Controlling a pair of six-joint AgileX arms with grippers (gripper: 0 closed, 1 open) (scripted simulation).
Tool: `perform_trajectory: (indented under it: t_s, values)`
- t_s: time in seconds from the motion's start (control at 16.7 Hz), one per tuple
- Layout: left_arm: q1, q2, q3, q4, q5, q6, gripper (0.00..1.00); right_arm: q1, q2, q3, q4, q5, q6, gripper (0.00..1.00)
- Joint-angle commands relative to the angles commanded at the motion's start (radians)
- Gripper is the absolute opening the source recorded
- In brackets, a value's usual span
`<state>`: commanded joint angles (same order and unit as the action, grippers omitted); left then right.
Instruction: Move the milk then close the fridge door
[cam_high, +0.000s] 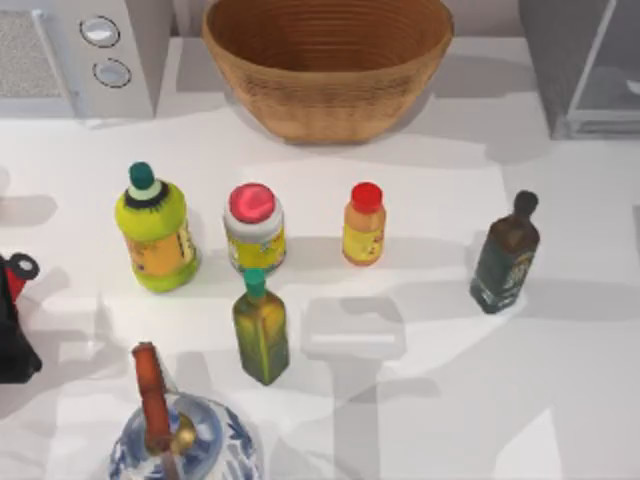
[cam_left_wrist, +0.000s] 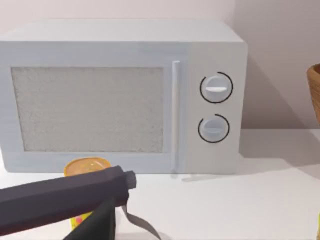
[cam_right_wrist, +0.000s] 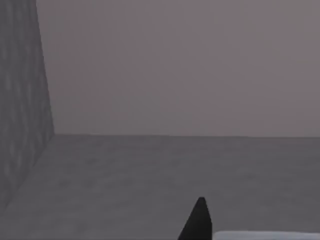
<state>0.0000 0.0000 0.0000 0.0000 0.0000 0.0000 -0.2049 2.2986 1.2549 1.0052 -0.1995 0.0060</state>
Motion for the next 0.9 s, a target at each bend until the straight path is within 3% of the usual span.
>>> perform_trajectory:
  t_s: [0.6, 0.9]
  values:
    - [0.000, 0.000, 0.000, 0.000, 0.000, 0.000, 1.00, 0.000, 0.000, 0.000, 0.000, 0.000, 0.000, 0.98]
    - [0.000, 0.000, 0.000, 0.000, 0.000, 0.000, 1.00, 0.000, 0.000, 0.000, 0.000, 0.000, 0.000, 1.00]
